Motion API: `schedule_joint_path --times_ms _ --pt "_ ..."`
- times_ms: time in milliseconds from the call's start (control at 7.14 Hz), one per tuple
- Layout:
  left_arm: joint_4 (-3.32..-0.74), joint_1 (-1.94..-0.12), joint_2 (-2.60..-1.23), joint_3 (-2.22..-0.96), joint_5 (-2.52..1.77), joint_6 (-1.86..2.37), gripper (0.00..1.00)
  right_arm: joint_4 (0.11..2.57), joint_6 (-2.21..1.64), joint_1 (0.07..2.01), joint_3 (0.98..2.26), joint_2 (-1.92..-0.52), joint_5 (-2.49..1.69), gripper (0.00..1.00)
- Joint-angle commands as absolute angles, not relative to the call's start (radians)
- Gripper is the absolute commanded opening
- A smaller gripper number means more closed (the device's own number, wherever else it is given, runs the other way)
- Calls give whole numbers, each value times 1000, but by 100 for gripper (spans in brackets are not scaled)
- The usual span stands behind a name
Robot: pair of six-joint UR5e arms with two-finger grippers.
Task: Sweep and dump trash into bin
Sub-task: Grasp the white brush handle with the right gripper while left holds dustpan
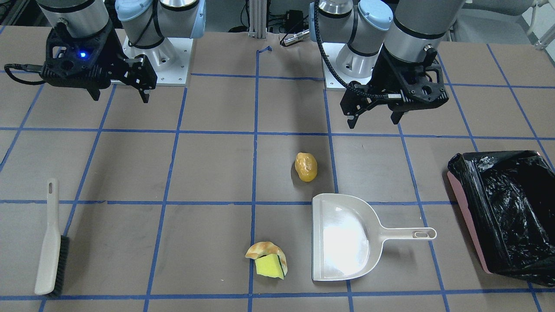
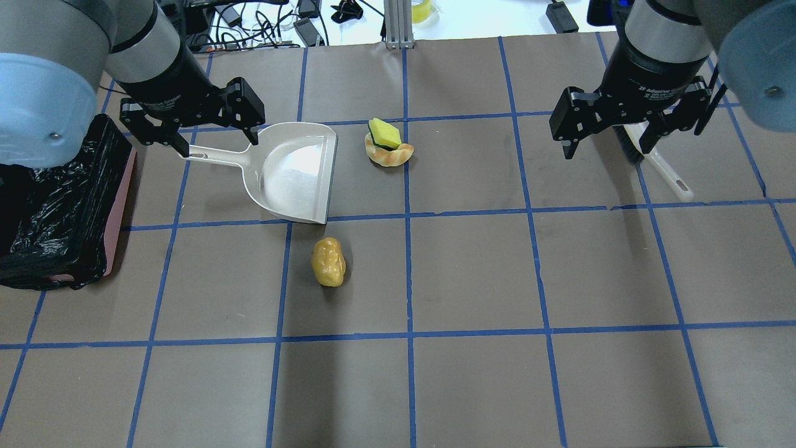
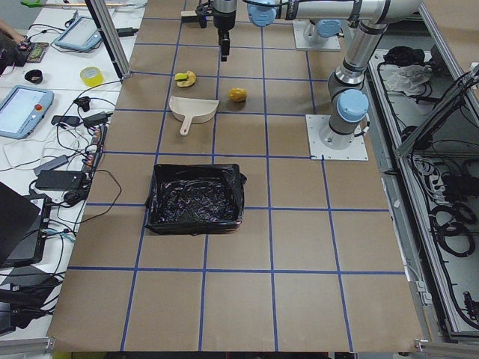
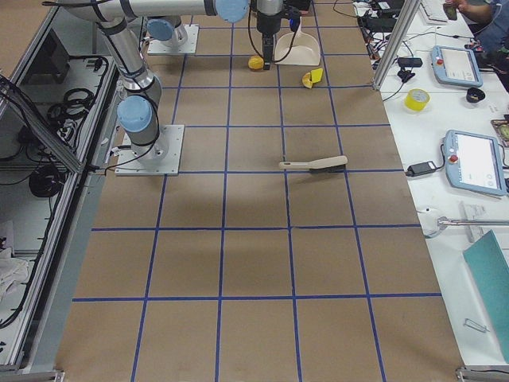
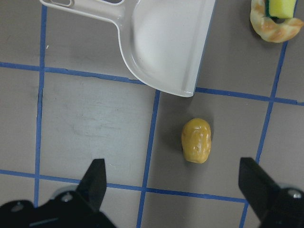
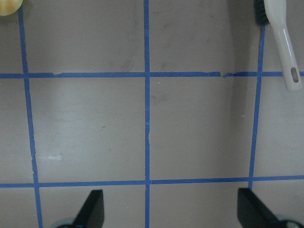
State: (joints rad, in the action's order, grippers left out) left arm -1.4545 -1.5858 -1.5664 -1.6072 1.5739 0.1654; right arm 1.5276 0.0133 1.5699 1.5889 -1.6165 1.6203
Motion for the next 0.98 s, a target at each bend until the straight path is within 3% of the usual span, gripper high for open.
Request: schedule_joint_path --times_ms 0,420,840 --pt "-1453 -1588 -1566 -1608 1574 166 100 1531 35 1557 1589 -1611 1618 100" --pt "-1453 -1589 -1563 -1609 1595 161 100 1652 226 1421 1592 -1466 1641 99" --pt "-1453 -1579 -1562 -1611 1594 146 100 1944 568 1284 1595 -1251 1655 100"
